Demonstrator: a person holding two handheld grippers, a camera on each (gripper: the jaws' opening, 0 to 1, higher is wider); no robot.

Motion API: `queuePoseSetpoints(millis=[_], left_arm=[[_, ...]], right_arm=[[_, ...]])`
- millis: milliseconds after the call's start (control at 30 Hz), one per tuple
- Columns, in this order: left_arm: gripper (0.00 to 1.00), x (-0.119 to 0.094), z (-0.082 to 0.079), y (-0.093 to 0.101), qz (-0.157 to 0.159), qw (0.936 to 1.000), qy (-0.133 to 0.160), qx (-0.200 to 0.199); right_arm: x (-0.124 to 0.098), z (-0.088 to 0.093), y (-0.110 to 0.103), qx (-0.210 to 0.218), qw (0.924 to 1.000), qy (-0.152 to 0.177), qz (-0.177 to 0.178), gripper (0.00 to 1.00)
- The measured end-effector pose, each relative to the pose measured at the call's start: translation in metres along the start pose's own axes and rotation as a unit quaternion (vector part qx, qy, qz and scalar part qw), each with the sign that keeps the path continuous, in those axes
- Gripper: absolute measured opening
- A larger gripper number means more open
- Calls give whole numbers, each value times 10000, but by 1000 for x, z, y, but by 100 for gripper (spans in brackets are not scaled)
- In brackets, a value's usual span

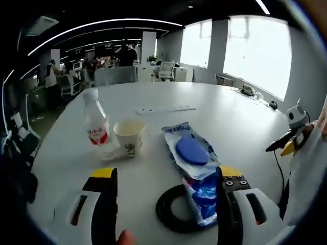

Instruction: Arrange the tabletop items into an orderly group along one side of the table until the central work area is clear of visible clutter.

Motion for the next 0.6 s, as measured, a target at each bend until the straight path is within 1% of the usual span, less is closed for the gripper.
queuePoseSetpoints(millis=[67,133,200,300,367,600], left_arm=[[79,-6,6,4,-103,9996,57,-248],[79,-9,10,8,-176,9990,128,-402],[78,-11,15,14,-170,9985,131,-500],[76,-11,25,21,-109,9987,-75,-493],[76,-11,29,25,-98,9990,-157,-413],[73,-11,29,31,-61,9990,-177,-413]], right_arm=[[0,-2,0,-45,10000,48,-9,67],[0,-3,0,-34,9999,97,-35,67],[0,-3,-1,-51,9999,105,-54,67],[0,-3,-1,-122,9999,86,-68,67],[-1,-5,-1,-170,9998,91,-81,66],[0,-7,-1,-219,9997,73,-127,66]])
Point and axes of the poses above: the point that each gripper's makers call its tool centre point, and the gripper's own axes: x roughly forward along the fingers, y roughly to its right, z roughly out of its underside, the point moved 2 cm from there along -x, roughly backward along the fingers
